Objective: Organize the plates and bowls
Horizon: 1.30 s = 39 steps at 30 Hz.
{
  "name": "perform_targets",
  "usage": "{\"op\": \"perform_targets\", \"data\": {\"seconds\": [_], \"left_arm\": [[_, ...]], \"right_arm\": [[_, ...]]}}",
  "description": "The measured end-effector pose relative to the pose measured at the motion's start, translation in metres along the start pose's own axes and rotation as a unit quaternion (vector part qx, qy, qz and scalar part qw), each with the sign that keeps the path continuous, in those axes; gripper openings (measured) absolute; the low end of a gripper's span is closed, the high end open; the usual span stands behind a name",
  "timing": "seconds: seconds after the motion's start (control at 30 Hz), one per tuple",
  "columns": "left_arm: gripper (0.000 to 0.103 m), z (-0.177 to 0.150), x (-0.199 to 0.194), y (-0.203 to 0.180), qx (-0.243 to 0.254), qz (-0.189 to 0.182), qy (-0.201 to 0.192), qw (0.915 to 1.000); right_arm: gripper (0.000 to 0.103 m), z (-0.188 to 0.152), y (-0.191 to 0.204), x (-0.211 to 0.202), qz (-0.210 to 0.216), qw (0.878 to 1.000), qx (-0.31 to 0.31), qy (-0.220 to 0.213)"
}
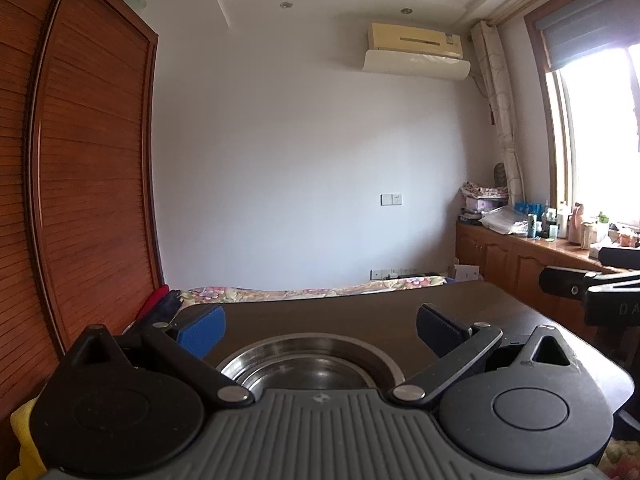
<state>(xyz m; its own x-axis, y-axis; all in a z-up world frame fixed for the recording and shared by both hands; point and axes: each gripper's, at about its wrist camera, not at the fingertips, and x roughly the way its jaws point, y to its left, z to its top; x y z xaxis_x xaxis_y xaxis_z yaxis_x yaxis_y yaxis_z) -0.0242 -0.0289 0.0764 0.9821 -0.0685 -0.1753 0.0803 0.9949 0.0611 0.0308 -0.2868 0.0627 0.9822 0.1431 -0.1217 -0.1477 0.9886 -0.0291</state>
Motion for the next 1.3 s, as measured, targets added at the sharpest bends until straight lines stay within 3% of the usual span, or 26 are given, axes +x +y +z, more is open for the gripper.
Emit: {"op": "perform_targets", "data": {"seconds": [0.6, 1.3], "left_arm": [[0.103, -0.030, 0.013, 0.010, -0.009, 0.017, 0.035, 0.9992], [0.103, -0.031, 0.015, 0.012, -0.010, 0.020, 0.037, 0.9991]], "right_arm": [[0.103, -0.019, 0.005, 0.000, -0.013, 1.000, -0.002, 0.012], [0.103, -0.020, 0.003, 0.003, -0.011, 1.000, 0.007, 0.022]]}}
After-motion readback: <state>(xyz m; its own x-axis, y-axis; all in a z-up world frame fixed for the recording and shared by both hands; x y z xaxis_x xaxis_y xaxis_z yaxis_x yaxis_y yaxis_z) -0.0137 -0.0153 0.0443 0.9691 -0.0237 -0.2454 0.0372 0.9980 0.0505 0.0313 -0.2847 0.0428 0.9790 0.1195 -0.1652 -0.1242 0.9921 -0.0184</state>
